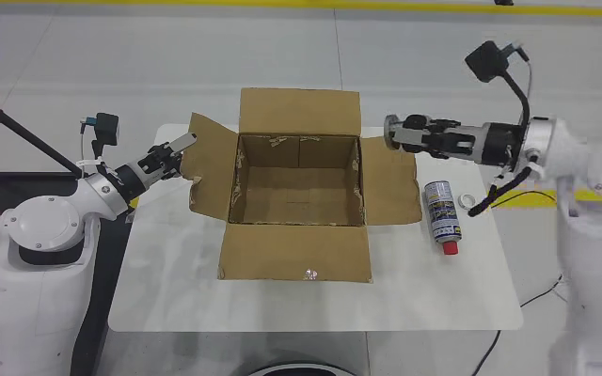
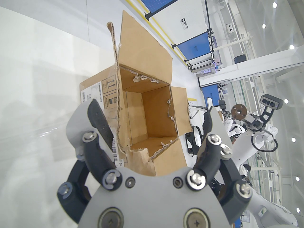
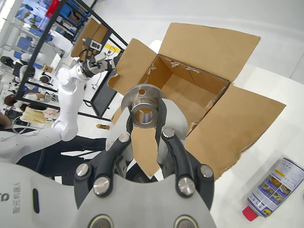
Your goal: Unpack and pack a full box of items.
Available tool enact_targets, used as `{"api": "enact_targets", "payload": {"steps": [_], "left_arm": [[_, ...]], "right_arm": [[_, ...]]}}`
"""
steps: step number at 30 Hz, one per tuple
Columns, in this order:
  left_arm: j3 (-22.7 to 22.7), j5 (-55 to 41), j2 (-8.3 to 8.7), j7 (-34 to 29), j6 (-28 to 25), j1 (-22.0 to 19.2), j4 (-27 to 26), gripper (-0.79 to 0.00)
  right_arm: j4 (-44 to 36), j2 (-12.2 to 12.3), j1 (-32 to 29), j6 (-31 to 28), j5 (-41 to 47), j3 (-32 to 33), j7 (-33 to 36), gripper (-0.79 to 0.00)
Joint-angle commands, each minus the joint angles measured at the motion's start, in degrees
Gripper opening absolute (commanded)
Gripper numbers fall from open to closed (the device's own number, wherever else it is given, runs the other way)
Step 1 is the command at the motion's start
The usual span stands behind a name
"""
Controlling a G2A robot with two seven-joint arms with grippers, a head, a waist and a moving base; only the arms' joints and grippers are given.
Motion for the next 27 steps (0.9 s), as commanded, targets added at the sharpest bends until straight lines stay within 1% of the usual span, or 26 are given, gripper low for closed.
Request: {"api": "enact_targets", "payload": {"steps": [1, 3, 4, 7, 10, 13, 15, 16, 17, 27], "left_arm": [[0.0, 0.0, 0.0, 0.0, 0.0, 0.0, 0.0, 0.0], [0.0, 0.0, 0.0, 0.0, 0.0, 0.0, 0.0, 0.0], [0.0, 0.0, 0.0, 0.0, 0.0, 0.0, 0.0, 0.0], [0.0, 0.0, 0.0, 0.0, 0.0, 0.0, 0.0, 0.0], [0.0, 0.0, 0.0, 0.0, 0.0, 0.0, 0.0, 0.0], [0.0, 0.0, 0.0, 0.0, 0.0, 0.0, 0.0, 0.0], [0.0, 0.0, 0.0, 0.0, 0.0, 0.0, 0.0, 0.0], [0.0, 0.0, 0.0, 0.0, 0.0, 0.0, 0.0, 0.0], [0.0, 0.0, 0.0, 0.0, 0.0, 0.0, 0.0, 0.0], [0.0, 0.0, 0.0, 0.0, 0.0, 0.0, 0.0, 0.0]], "right_arm": [[1.1, -0.5, 1.7, 1.6, -4.7, -5.7, -2.3, -0.785], [3.1, -1.3, 3.6, 2.5, -6.0, -11.4, -3.6, -0.785], [4.4, -1.8, 4.7, 3.2, -8.0, -14.3, -5.0, -0.785], [8.7, -3.6, 8.1, 4.6, -10.2, -22.6, -7.9, -0.785], [13.6, -5.9, 11.6, 6.6, -13.2, -30.3, -11.6, -0.785], [18.2, -8.4, 14.5, 8.1, -14.0, -36.7, -14.8, -0.785], [21.6, -10.1, 16.4, 8.3, -13.2, -39.9, -15.9, -0.785], [23.2, -10.9, 17.3, 8.5, -13.0, -41.1, -16.5, -0.785], [23.6, -11.2, 17.6, 8.5, -12.9, -41.4, -16.7, -0.785], [23.6, -11.2, 17.6, 8.5, -12.9, -41.4, -16.7, -0.785]]}}
